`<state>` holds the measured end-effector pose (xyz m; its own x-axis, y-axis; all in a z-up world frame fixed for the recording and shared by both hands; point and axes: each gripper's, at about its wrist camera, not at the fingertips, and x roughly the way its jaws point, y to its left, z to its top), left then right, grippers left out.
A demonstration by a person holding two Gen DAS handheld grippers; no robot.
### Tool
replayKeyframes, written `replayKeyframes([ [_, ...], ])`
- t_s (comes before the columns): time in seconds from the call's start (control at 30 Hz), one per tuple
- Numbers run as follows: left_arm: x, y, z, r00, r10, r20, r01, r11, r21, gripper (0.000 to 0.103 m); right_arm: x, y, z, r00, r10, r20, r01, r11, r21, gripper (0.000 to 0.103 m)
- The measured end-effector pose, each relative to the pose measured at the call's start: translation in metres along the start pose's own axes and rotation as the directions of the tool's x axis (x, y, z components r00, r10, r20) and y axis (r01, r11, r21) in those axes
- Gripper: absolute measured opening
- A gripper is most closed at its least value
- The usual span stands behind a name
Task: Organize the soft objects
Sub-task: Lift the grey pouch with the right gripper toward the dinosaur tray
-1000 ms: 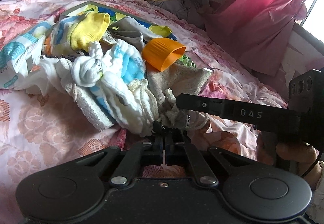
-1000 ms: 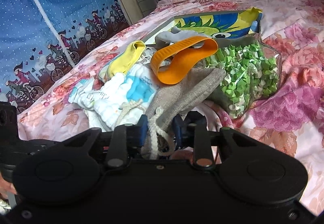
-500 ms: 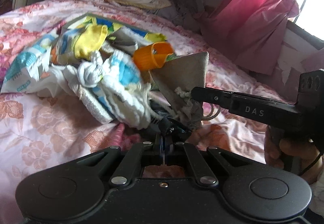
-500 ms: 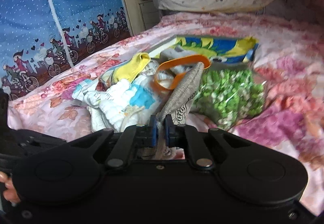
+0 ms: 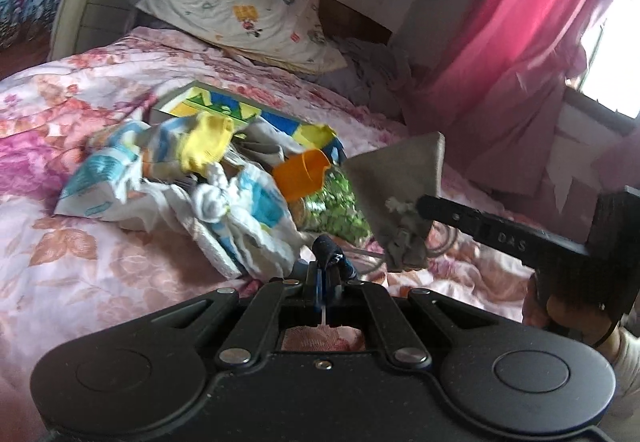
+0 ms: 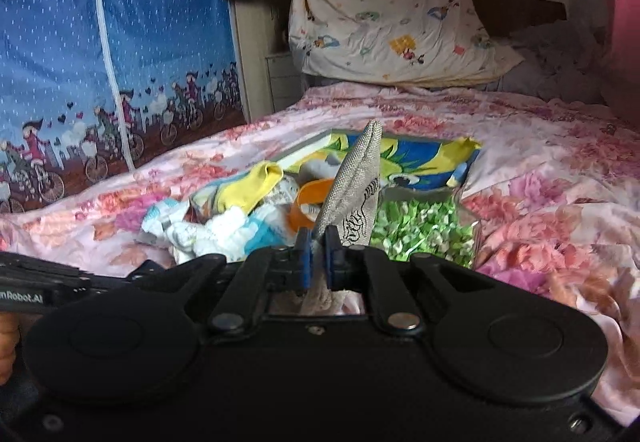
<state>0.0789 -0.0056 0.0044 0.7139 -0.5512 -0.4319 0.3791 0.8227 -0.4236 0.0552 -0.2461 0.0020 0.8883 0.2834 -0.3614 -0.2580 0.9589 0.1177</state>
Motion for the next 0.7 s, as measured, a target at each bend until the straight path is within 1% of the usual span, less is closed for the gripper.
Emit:
replayKeyframes([
  [0.07, -0.004, 0.000, 0.006, 1.000, 0.005, -0.004, -0.005, 1.000, -0.009, 0.000, -0.008, -0.002, 0.002, 1.000, -0.002, 0.023, 0.002, 1.000, 0.000, 0.002],
  [0.13, -0.008, -0.004, 0.014, 1.000, 0.016, -0.013, -0.016, 1.000, 0.006, 0.000, -0.013, -0.004, 0.004, 0.999, -0.001, 0.044, 0.001, 1.000, 0.004, 0.002],
  [0.23, -0.011, -0.016, 0.032, 0.999, 0.023, -0.043, -0.021, 0.998, 0.064, 0.000, -0.018, -0.010, 0.006, 0.997, 0.004, 0.071, -0.005, 1.000, 0.017, 0.002],
  [0.33, -0.017, -0.031, 0.051, 0.999, 0.030, -0.044, -0.024, 0.990, 0.136, 0.000, -0.025, -0.013, 0.009, 0.995, 0.007, 0.101, -0.009, 1.000, 0.018, 0.002],
  [0.4, -0.018, -0.038, 0.064, 0.999, 0.036, -0.041, -0.029, 0.987, 0.159, 0.000, -0.028, -0.016, 0.011, 0.992, 0.010, 0.126, -0.012, 1.000, 0.015, 0.002],
  [0.5, -0.015, -0.048, 0.086, 0.999, 0.045, -0.028, -0.040, 0.984, 0.175, 0.000, -0.030, -0.020, 0.016, 0.988, 0.010, 0.155, -0.012, 1.000, 0.013, 0.002],
  [0.6, -0.003, -0.055, 0.111, 0.998, 0.057, -0.002, -0.055, 0.979, 0.195, 0.000, -0.025, -0.026, 0.030, 0.982, 0.004, 0.191, -0.006, 1.000, 0.011, 0.002],
  [0.7, 0.014, -0.058, 0.138, 0.997, 0.066, 0.031, -0.071, 0.979, 0.191, 0.000, -0.012, -0.036, 0.049, 0.977, -0.002, 0.215, -0.004, 1.000, 0.026, 0.002],
])
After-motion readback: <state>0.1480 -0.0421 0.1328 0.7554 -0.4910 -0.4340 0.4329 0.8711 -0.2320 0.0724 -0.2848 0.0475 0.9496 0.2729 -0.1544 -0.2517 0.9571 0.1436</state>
